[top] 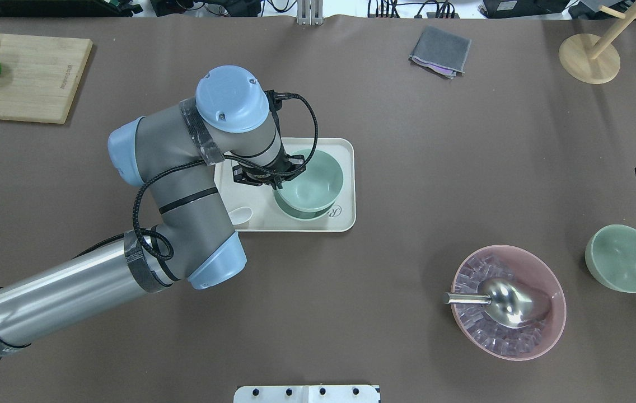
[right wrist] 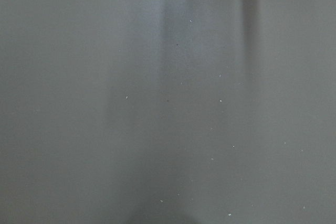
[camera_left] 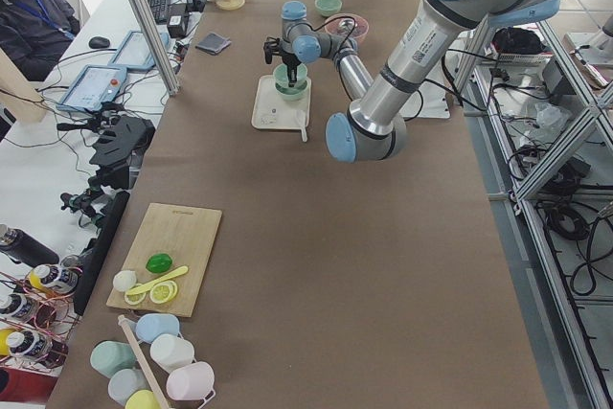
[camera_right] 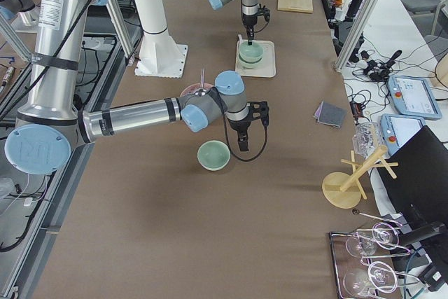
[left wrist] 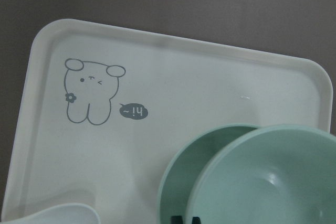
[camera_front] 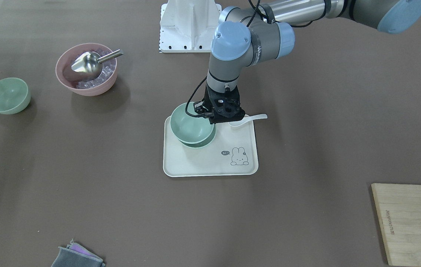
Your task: Stack green bowls together
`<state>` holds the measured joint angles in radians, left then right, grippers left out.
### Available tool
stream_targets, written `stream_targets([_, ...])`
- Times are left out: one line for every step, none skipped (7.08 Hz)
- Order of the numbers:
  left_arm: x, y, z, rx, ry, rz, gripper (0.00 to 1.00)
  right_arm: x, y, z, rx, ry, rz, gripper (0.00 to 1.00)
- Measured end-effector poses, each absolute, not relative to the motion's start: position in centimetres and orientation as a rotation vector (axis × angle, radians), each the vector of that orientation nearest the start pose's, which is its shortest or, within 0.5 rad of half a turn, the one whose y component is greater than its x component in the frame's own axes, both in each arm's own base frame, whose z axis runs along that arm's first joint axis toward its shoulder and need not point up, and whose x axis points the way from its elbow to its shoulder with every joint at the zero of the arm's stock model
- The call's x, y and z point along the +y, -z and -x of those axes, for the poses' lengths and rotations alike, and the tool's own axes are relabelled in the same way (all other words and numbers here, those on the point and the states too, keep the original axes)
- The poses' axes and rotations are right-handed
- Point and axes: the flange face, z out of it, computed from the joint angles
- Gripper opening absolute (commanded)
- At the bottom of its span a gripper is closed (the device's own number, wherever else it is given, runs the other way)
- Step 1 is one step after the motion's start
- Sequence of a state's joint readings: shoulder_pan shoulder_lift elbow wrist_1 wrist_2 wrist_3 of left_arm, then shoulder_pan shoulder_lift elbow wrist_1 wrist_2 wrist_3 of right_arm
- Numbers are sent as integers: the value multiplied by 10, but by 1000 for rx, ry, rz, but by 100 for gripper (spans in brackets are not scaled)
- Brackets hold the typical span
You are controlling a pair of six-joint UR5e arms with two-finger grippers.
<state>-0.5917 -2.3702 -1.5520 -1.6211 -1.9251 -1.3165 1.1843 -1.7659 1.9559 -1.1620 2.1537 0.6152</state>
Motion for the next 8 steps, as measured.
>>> stream_targets([-482,-175,-543,887,165,-33,0,-430,-518,90,-774,-41,-238,100])
stream_targets([-481,-179,-544,893,161,-36,0,-430,-518,90,-774,-41,-239,100])
stream_targets([-480,-183,-545,898,159,-40,0,-430,-518,90,-774,-41,-239,100])
stream_targets([-480,-184,-545,900,158,-43,0,-430,-518,90,-774,-41,-239,100])
stream_targets([-479,-184,-545,901,158,-44,0,-430,-518,90,-774,-42,-238,100])
stream_targets([-479,-185,-546,900,157,-43,0,-429,-518,90,-774,-42,-237,100])
stream_targets([-479,-186,-548,900,156,-42,0,-429,-518,90,-774,-42,-238,100])
stream_targets([-479,-187,-549,901,155,-42,0,-429,-518,90,-774,-42,-238,100])
